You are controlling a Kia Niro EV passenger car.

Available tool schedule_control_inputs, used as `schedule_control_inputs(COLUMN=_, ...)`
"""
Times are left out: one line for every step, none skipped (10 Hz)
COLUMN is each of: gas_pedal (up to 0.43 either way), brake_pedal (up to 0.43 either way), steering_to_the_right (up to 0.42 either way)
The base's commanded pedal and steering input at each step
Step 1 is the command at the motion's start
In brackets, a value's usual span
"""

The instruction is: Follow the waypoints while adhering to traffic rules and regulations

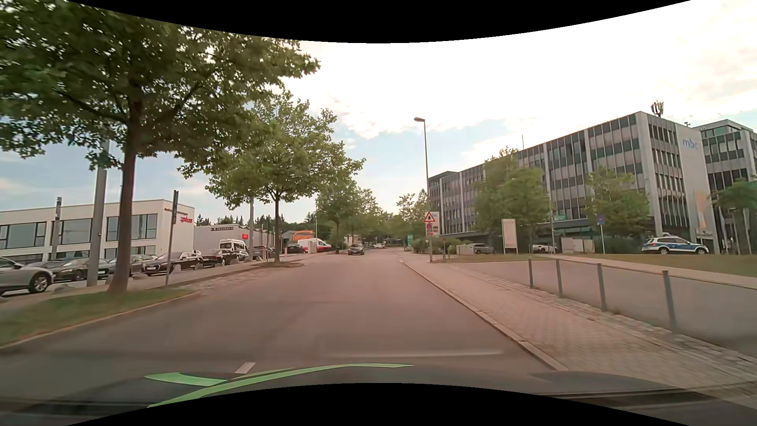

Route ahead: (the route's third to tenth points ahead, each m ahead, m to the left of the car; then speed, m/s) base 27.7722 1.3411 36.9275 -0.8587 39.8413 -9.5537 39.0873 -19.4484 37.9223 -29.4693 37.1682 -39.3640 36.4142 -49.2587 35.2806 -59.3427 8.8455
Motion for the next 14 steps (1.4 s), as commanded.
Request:
schedule_control_inputs(gas_pedal=0.0, brake_pedal=0.0, steering_to_the_right=0.002)
schedule_control_inputs(gas_pedal=0.0, brake_pedal=0.0, steering_to_the_right=0.003)
schedule_control_inputs(gas_pedal=0.0, brake_pedal=0.0, steering_to_the_right=0.003)
schedule_control_inputs(gas_pedal=0.0, brake_pedal=0.0, steering_to_the_right=0.003)
schedule_control_inputs(gas_pedal=0.0, brake_pedal=0.0, steering_to_the_right=0.003)
schedule_control_inputs(gas_pedal=0.0, brake_pedal=0.0, steering_to_the_right=0.003)
schedule_control_inputs(gas_pedal=0.0, brake_pedal=0.0, steering_to_the_right=0.003)
schedule_control_inputs(gas_pedal=0.0, brake_pedal=0.0, steering_to_the_right=0.005)
schedule_control_inputs(gas_pedal=0.0, brake_pedal=0.0, steering_to_the_right=0.005)
schedule_control_inputs(gas_pedal=0.0, brake_pedal=0.0, steering_to_the_right=0.004)
schedule_control_inputs(gas_pedal=0.0, brake_pedal=0.0, steering_to_the_right=0.004)
schedule_control_inputs(gas_pedal=0.0, brake_pedal=0.0, steering_to_the_right=0.004)
schedule_control_inputs(gas_pedal=0.0, brake_pedal=0.0, steering_to_the_right=0.004)
schedule_control_inputs(gas_pedal=0.0, brake_pedal=0.0, steering_to_the_right=0.003)
